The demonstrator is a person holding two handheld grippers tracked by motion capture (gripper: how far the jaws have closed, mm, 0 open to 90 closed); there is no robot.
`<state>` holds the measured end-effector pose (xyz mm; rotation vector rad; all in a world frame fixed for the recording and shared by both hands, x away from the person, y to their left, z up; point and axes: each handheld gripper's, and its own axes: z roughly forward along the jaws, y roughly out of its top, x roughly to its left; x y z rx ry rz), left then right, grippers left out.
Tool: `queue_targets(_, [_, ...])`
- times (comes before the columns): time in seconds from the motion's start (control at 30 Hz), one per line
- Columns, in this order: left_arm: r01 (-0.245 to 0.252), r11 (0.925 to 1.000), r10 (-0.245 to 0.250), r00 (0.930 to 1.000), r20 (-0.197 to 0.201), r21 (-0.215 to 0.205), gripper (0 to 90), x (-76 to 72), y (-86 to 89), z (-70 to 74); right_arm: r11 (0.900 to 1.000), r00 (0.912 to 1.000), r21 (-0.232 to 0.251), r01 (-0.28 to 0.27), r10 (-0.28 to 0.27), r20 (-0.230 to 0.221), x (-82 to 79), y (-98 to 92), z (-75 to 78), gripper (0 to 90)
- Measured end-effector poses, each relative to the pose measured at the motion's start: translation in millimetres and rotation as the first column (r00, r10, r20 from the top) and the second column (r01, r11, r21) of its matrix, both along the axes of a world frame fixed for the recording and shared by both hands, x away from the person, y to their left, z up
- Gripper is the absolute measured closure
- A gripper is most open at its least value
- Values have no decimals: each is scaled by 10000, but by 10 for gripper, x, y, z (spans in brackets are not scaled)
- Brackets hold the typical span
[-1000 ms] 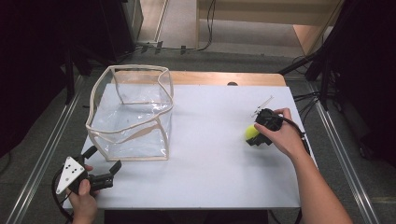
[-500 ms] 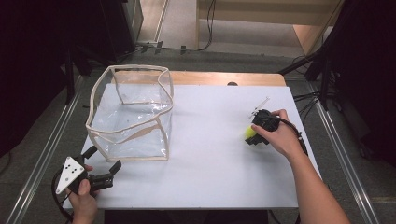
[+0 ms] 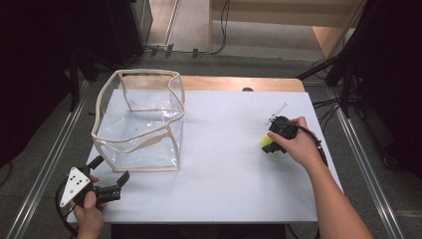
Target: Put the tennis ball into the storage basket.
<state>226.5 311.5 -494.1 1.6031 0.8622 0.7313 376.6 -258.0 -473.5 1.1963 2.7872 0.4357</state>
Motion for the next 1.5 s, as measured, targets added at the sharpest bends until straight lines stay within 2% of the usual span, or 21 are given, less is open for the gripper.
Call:
queue_targets(0.37, [-1, 10000, 1, 10000, 6, -6, 0, -1, 0, 0, 9999, 9999, 7, -126, 126, -31, 5, 27, 21, 232])
queue_targets(0.5, [-1, 10000, 1, 10000, 4, 9, 0, -1, 0, 0, 9995, 9996, -130, -274, 273, -30, 9, 54, 37, 233])
queue_targets(0.8, [10, 10000, -10, 10000, 10, -8, 0, -2, 0, 0, 9993, 9994, -161, -347, 347, -41, 5, 135, 72, 234])
queue_targets(1.5, [19, 10000, -19, 10000, 14, -9, 0, -2, 1, 0, 9950, 9951, -238, -969, 973, 188, 16, 350, 165, 235])
